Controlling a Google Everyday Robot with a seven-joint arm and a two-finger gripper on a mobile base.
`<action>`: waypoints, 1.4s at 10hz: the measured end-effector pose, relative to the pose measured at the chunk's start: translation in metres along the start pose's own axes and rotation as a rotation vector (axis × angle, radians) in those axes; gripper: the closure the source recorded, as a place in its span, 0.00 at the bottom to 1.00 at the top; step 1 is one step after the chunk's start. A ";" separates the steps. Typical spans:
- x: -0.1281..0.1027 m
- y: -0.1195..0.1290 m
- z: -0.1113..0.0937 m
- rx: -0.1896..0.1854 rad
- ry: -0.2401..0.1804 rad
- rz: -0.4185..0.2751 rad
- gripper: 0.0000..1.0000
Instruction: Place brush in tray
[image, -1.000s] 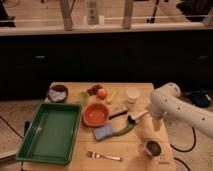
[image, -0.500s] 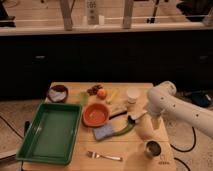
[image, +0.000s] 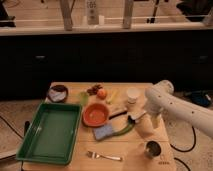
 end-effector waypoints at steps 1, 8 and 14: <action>0.001 0.000 0.002 -0.004 0.000 -0.010 0.20; 0.010 -0.004 0.012 -0.035 -0.002 -0.087 0.20; 0.016 -0.006 0.021 -0.052 -0.003 -0.139 0.20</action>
